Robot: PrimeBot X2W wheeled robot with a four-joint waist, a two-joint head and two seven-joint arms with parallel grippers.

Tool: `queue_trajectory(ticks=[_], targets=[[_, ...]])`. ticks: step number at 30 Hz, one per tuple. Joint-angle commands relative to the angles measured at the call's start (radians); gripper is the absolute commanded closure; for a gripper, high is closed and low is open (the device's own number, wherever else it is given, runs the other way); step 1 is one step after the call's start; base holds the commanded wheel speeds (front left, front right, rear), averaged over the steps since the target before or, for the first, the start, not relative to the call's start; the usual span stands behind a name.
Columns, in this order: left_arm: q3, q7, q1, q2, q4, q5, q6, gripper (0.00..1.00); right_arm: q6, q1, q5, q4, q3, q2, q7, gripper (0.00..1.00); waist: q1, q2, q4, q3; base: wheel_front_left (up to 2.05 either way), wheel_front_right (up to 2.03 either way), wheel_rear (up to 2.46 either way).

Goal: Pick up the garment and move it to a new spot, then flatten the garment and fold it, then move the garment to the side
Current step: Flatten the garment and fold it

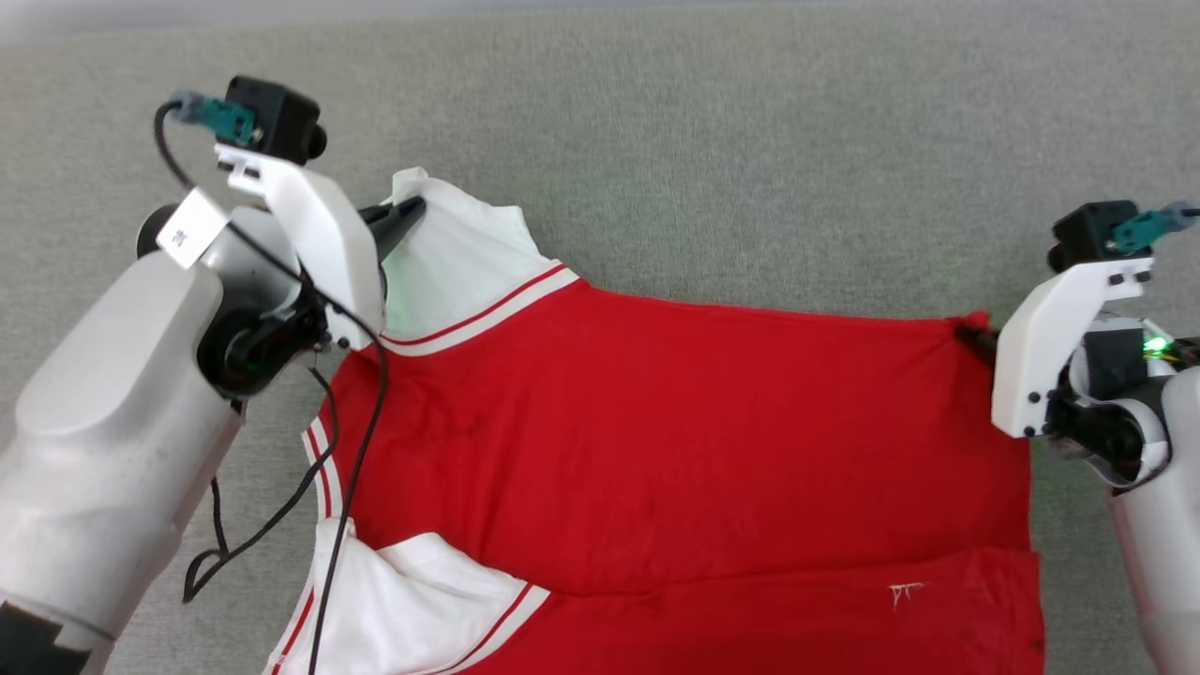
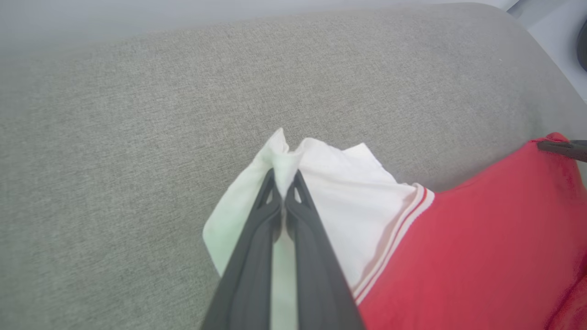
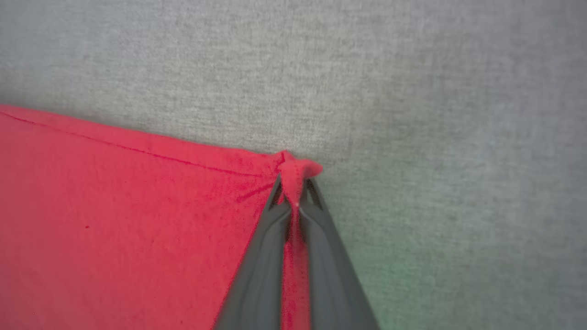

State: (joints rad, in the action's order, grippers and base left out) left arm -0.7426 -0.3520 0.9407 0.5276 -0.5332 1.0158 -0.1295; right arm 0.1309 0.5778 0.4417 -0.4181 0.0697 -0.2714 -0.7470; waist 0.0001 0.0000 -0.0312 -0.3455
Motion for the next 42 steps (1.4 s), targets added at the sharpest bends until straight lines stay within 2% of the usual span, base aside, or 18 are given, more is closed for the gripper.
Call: queue_trajectory(ticks=[1,8,16,23,28,29,30,31,34,35,36,42], targets=[[0.005,0.012,-0.02,0.006,0.001,-0.002,-0.001,1.0,0.0,-0.011,-0.009,0.012,-0.007,-0.008,0.015,1.0,-0.0001,0.0,0.005,0.022,0.0,0.0,0.0],[0.031,0.094,-0.122,0.052,0.055,0.008,0.03,1.0,-0.001,-0.098,-0.057,0.13,-0.082,-0.005,0.083,1.0,-0.0001,0.0,0.02,0.103,0.0,0.0,0.0],[0.042,0.131,-0.362,0.115,0.226,0.053,0.138,1.0,-0.001,-0.302,-0.089,0.245,-0.14,0.042,0.131,1.0,-0.0001,0.0,0.047,0.186,0.0,0.0,0.0],[0.03,0.155,-0.588,0.127,0.328,0.117,0.223,1.0,-0.001,-0.481,-0.081,0.285,-0.17,0.07,0.182,1.0,-0.0001,0.0,0.069,0.234,0.0,0.0,0.0],[0.024,0.168,-0.715,0.115,0.359,0.174,0.242,1.0,-0.001,-0.566,-0.074,0.271,-0.186,0.089,0.219,1.0,-0.0001,0.0,0.069,0.246,0.0,0.0,0.0],[0.02,0.168,-0.733,0.114,0.358,0.18,0.241,1.0,-0.001,-0.578,-0.074,0.266,-0.188,0.095,0.225,0.87,-0.0001,0.0,0.069,0.248,0.0,0.0,0.0],[0.019,0.173,-0.749,0.106,0.356,0.188,0.24,1.0,-0.001,-0.589,-0.071,0.262,-0.191,0.101,0.232,0.54,-0.0001,0.0,0.068,0.25,0.0,0.0,0.0],[0.015,0.173,-0.762,0.097,0.351,0.194,0.239,1.0,-0.001,-0.599,-0.07,0.257,-0.193,0.106,0.24,0.0,-0.0001,0.0,0.068,0.252,0.0,0.0,0.0],[0.003,0.184,-0.791,0.07,0.333,0.206,0.234,0.43,-0.001,-0.63,-0.069,0.247,-0.197,0.131,0.27,0.0,-0.0001,0.0,0.066,0.263,0.0,0.0,0.0],[0.0,0.19,-0.797,0.063,0.326,0.206,0.231,0.15,-0.001,-0.641,-0.067,0.247,-0.2,0.14,0.283,0.0,-0.0001,0.0,0.066,0.267,0.0,0.0,0.0],[-0.001,0.202,-0.8,0.058,0.316,0.201,0.23,0.0,-0.001,-0.648,-0.066,0.251,-0.203,0.148,0.303,0.0,-0.0001,0.0,0.066,0.271,0.0,0.0,0.0],[0.023,0.314,-0.797,0.042,0.309,0.149,0.245,0.0,-0.001,-0.686,-0.079,0.31,-0.221,0.174,0.401,0.0,-0.0001,0.0,0.065,0.309,0.0,0.0,0.0]])
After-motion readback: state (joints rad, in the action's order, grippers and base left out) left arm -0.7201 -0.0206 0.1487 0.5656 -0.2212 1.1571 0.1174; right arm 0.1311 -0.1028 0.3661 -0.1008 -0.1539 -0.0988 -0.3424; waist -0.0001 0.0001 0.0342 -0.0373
